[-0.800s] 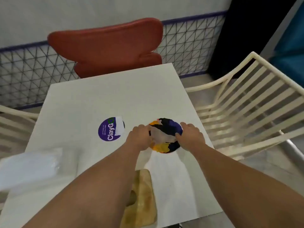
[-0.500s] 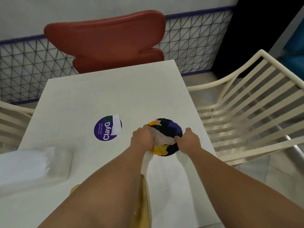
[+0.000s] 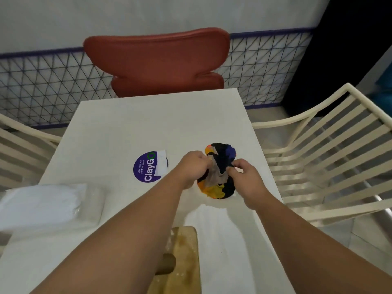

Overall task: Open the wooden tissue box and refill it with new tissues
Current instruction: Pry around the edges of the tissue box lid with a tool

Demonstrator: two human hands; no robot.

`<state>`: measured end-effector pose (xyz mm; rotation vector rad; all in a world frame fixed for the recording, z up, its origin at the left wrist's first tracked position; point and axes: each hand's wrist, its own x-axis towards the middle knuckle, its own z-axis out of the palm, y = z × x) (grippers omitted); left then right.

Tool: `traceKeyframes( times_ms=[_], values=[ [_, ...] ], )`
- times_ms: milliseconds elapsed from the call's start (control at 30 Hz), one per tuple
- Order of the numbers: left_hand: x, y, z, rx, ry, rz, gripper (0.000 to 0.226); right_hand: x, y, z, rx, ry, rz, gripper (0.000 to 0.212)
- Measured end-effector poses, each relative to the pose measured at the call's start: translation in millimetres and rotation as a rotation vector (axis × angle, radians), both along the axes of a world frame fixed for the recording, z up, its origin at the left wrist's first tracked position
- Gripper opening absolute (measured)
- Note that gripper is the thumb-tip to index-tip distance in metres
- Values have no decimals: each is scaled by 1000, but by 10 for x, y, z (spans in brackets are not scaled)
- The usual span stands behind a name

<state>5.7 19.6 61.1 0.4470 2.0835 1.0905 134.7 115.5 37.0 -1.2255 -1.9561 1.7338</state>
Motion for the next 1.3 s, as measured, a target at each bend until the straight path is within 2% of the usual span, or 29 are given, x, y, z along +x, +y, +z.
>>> traceKeyframes(
  times_ms=[67, 200, 267, 333, 400, 500, 567, 633, 767, 833, 900, 1000, 1067, 1167, 1300],
  values=[
    [-36, -181, 272, 112, 3, 21, 12, -45, -136, 288, -18, 116, 56, 6],
    [-135, -566, 689, 272, -95, 104, 50, -237, -547, 751, -92, 303, 84, 13],
    [-142, -799, 836, 317, -93, 106, 41, -375, -830, 895, -100, 337, 126, 17],
    [-112, -1040, 953, 310, 3, 89, 24, -472, -1092, 950, -92, 369, 172, 20],
    [-122, -1313, 1013, 318, 61, 152, 17, -524, -1329, 967, -83, 372, 128, 15],
    [-134, -1695, 1053, 337, -14, 210, 19, -563, -1651, 979, -50, 273, 57, 22],
    [-104, -1910, 1048, 345, -60, 231, 20, -582, -1880, 1002, -187, 289, 69, 23],
    [-62, -2140, 1012, 329, -17, 266, 19, -589, -2125, 1035, -255, 314, 83, 20],
    [-8, -2529, 906, 318, 83, 241, 28, -589, -2512, 1052, -241, 254, 180, 20],
    [-21, -2697, 864, 263, 102, 212, 25, -560, -2575, 1049, -147, 165, 287, 20],
    [-61, -2878, 809, 198, 102, 197, 21, -450, -2492, 1029, 128, 33, 422, 31],
    [-119, -3161, 678, 96, 121, 183, 11, -165, -2259, 935, 621, -324, 752, 82],
    [-129, -3284, 570, 47, 132, 174, 10, -8, -2154, 816, 838, -524, 971, 114],
    [-111, -3318, 420, -23, 160, 138, 12, 120, -2124, 589, 955, -634, 1155, 137],
    [-28, -3157, 338, -145, 289, 34, 18, 156, -2136, 422, 1034, -635, 1204, 140]
  ],
)
